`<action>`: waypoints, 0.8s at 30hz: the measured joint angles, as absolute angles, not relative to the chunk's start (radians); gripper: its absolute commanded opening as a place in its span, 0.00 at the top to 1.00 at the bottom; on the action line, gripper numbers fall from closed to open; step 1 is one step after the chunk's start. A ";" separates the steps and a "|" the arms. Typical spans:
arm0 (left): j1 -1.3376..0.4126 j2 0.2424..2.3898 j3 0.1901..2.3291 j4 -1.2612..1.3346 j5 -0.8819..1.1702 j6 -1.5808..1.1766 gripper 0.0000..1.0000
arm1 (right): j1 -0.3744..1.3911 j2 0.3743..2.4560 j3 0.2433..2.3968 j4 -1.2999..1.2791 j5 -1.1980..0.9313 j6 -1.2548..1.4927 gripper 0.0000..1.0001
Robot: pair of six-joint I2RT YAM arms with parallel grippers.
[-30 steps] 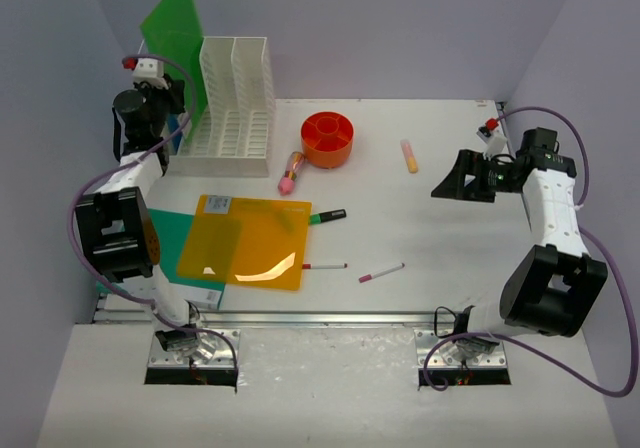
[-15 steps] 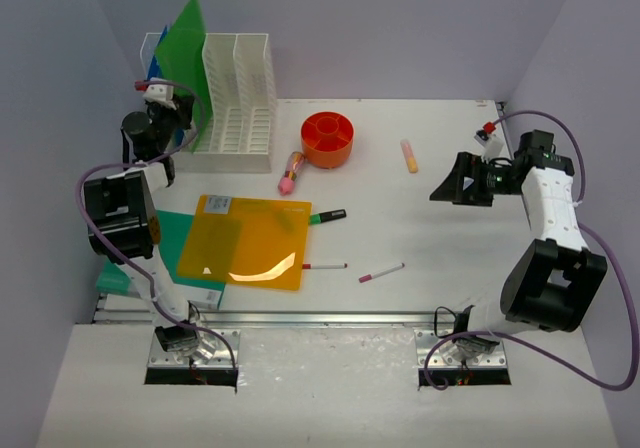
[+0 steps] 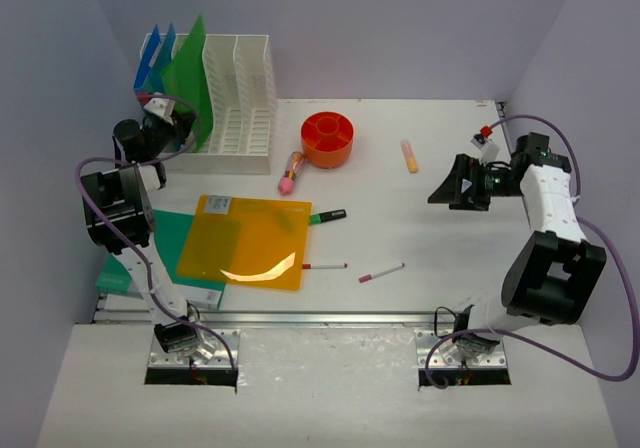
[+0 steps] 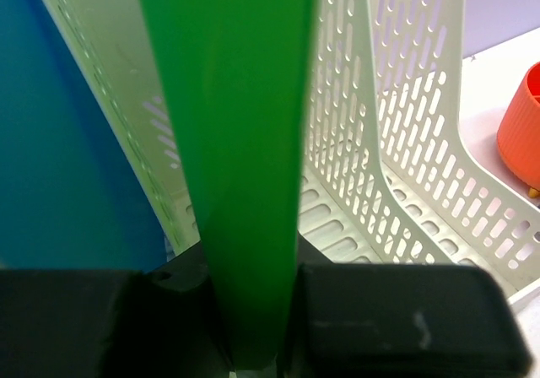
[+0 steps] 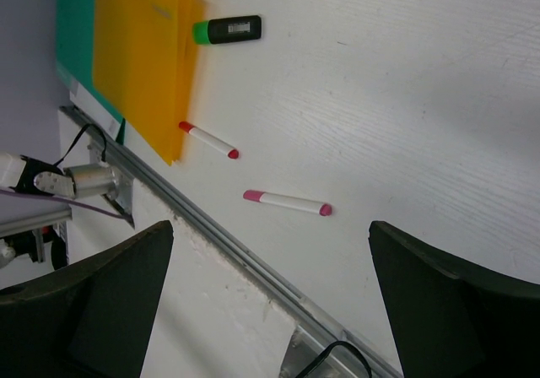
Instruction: Organize the desk
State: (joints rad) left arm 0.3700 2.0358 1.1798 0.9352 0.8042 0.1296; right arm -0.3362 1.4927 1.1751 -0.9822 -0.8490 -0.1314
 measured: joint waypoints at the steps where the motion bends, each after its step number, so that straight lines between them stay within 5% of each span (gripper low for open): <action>1: 0.372 2.037 1.181 0.931 0.811 0.131 0.98 | -0.336 1.499 1.175 -0.983 -0.849 -0.131 0.01; 4: 0.375 2.037 1.181 0.918 0.817 0.131 0.57 | -0.331 1.510 1.175 -0.991 -0.849 -0.131 0.01; 6: 0.380 2.037 1.176 0.902 0.823 0.125 0.48 | -0.329 1.513 1.176 -0.996 -0.848 -0.131 0.01; 16: 0.384 1.950 1.136 0.796 0.808 0.019 0.40 | -0.297 1.508 1.184 -0.992 -0.841 -0.130 0.01; 24: 0.498 1.493 1.046 0.640 0.875 -0.121 0.39 | -0.121 1.400 1.131 -0.896 -0.807 -0.079 0.01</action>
